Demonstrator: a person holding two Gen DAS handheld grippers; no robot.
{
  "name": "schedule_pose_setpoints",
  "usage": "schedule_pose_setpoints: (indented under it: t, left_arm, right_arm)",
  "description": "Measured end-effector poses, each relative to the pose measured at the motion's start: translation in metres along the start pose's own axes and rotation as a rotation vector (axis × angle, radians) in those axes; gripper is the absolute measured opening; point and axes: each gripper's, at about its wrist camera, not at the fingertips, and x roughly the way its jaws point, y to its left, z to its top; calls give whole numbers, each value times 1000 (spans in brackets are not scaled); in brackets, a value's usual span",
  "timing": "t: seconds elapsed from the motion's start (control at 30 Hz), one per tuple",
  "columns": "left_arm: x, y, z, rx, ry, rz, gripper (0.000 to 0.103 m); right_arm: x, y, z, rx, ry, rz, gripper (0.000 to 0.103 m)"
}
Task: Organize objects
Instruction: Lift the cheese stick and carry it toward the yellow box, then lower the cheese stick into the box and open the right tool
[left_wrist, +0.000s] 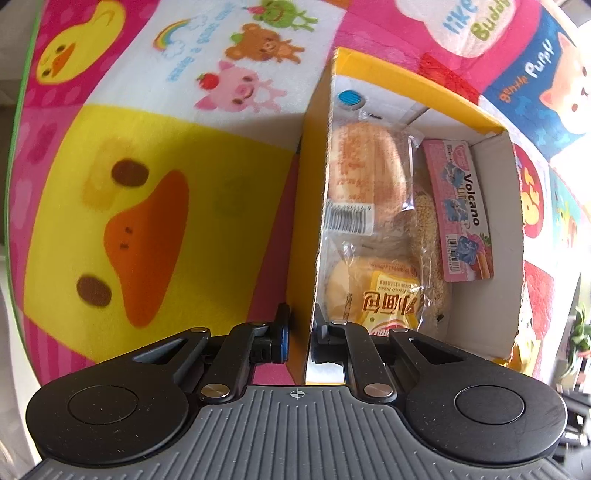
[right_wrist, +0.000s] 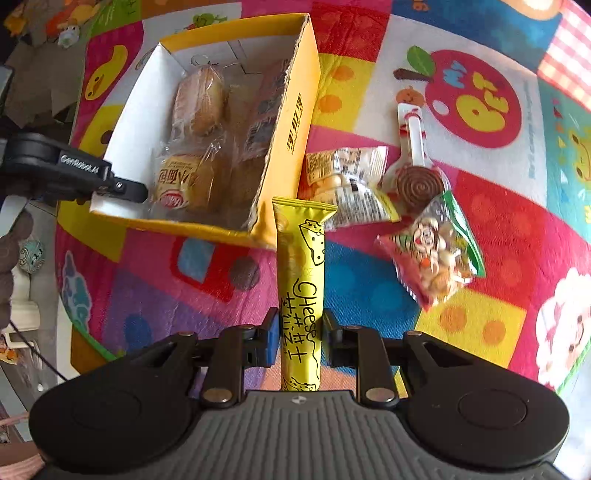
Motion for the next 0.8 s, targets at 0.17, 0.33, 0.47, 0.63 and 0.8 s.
schedule_pose_setpoints:
  t: [0.17, 0.33, 0.47, 0.63, 0.8]
  left_arm:
    - [1, -2, 13, 82, -11, -16, 12]
    - [4, -1, 21, 155, -17, -54, 14]
    - [5, 8, 22, 166, -12, -99, 16]
    - [4, 8, 20, 183, -13, -114, 17]
    - [4, 8, 17, 215, -4, -131, 18]
  right_arm:
    - [-29, 9, -33, 151, -13, 11, 22]
    - [-56, 34, -58, 235, -45, -2, 22]
    - [-63, 63, -72, 260, -54, -25, 22]
    - [-75, 90, -73, 227, -103, -47, 22]
    - [-93, 106, -58, 197, -151, -25, 22]
